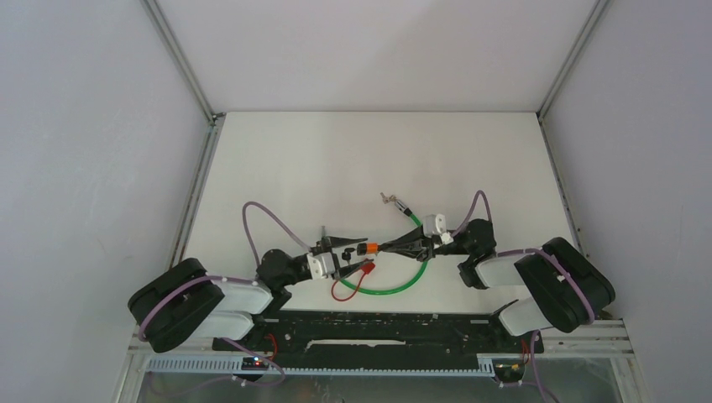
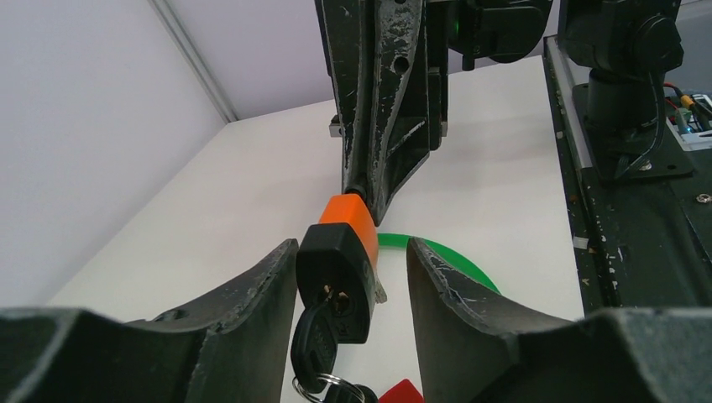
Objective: Lock with the key
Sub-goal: Lock the lock.
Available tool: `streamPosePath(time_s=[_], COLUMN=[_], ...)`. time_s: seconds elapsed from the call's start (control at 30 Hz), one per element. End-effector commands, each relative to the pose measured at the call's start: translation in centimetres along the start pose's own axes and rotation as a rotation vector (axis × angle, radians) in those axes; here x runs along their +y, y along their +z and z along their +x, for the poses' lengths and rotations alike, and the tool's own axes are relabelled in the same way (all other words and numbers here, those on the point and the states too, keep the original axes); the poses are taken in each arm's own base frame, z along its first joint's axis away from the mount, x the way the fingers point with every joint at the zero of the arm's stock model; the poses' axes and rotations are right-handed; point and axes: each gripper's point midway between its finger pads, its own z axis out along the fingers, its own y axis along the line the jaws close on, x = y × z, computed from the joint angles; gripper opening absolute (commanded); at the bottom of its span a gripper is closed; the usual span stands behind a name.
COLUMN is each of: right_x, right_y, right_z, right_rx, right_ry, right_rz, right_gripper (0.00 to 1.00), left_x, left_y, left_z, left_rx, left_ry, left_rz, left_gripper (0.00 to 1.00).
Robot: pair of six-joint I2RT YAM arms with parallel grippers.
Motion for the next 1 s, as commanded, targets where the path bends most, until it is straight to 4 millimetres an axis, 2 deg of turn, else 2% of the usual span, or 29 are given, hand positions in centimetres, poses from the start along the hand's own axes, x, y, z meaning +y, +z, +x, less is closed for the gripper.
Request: streamPosePath(time_s=[0.0,0.23,0.67,0.97], right_x=[-0.85,-0.76,-0.79,-0.84], right_y=[0.26,0.39,0.51,0.52], right_z=[-2.20,-2.13,-2.22,-2.39], right_rx=[-0.055,-0.054,-0.057,-0.061], right_ry=[-0.117,-0.115,-0.116,-0.120], right_rz=[0.026,0.018,0.019,0.024], right_gripper=[0.00,0.00,0.00,0.00], left_x=[0.78,0.54,0.24,0.21], left_y=[1.18,1.23,1.51,1.59], left_z=[-2.10,-2.00,-1.51,-1.34], left_rx=[-0.063,-0.062,-0.044,-0.036], left_ry=[0.028,0.027,0.015,0.014], left_rz=[0.003,0.018,0.043,0.048], left_gripper=[0.53,0.46,0.48,0.44])
